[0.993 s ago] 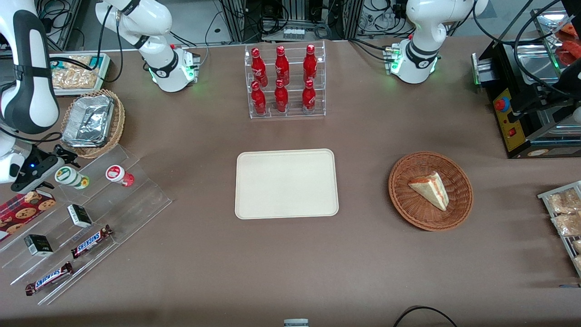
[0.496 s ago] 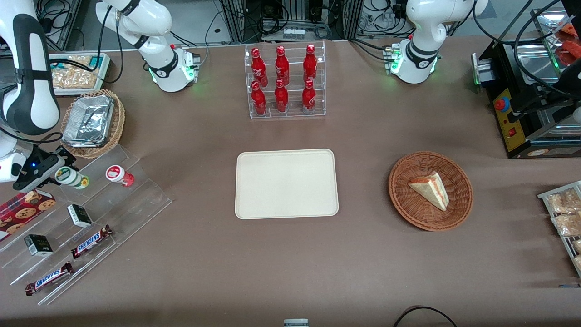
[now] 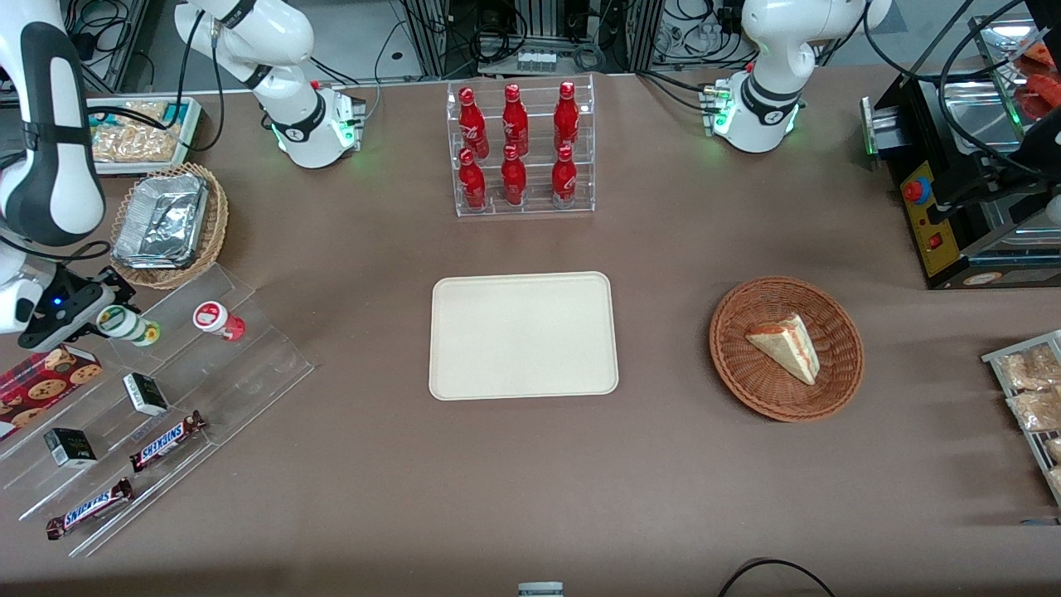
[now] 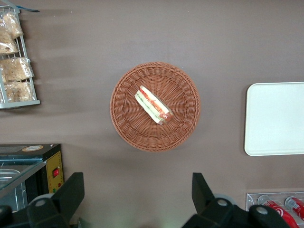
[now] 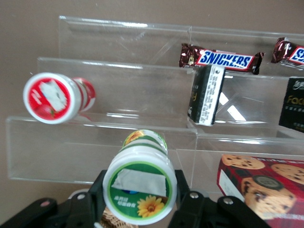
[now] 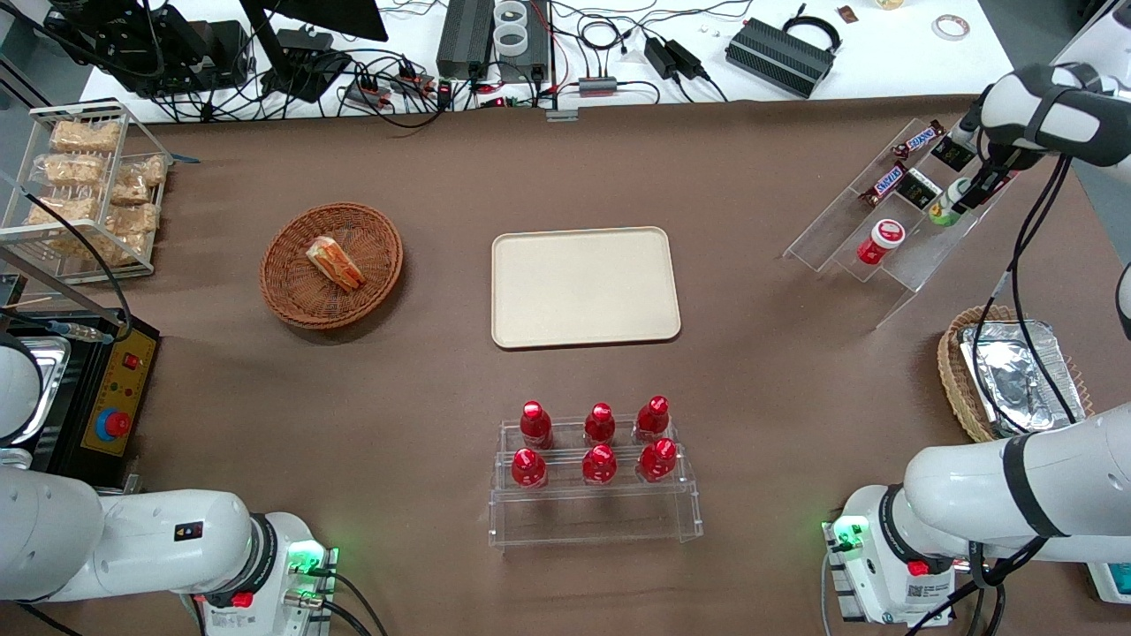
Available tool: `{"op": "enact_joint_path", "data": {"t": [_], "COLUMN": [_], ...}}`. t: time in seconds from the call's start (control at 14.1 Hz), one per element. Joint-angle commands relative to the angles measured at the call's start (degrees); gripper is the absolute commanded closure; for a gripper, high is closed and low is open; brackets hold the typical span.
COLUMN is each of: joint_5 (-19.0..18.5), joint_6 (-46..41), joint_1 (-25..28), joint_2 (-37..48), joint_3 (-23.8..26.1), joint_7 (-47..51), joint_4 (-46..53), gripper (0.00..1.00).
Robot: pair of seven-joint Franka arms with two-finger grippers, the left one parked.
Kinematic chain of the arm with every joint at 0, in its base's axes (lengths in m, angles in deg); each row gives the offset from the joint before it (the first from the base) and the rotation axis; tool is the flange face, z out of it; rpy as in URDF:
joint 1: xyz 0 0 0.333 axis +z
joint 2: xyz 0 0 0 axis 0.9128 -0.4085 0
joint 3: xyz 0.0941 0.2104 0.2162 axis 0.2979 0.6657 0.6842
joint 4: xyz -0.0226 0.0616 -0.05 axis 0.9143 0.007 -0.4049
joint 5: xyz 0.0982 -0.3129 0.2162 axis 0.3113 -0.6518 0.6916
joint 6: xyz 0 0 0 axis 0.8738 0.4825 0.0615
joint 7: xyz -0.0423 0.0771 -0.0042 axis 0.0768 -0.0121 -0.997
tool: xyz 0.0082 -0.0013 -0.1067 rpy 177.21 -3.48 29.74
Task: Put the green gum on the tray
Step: 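Close the right gripper on the green-and-white gum canister and lift it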
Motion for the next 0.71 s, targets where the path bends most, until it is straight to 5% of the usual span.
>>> {"op": "enact_joint_path", "data": {"t": [0.0,0.64], "joint_5": [-0.42,3.61], "joint_6": [-7.94,-9.19], "joint_1": [3.11,19.28], "joint_2": [-0.37,-3.97], "joint_3": [0.12,0.12], "joint_7": [5.17,33.81], "joint_4": [6.93,9.67], "gripper": [1.00,1.00]}}
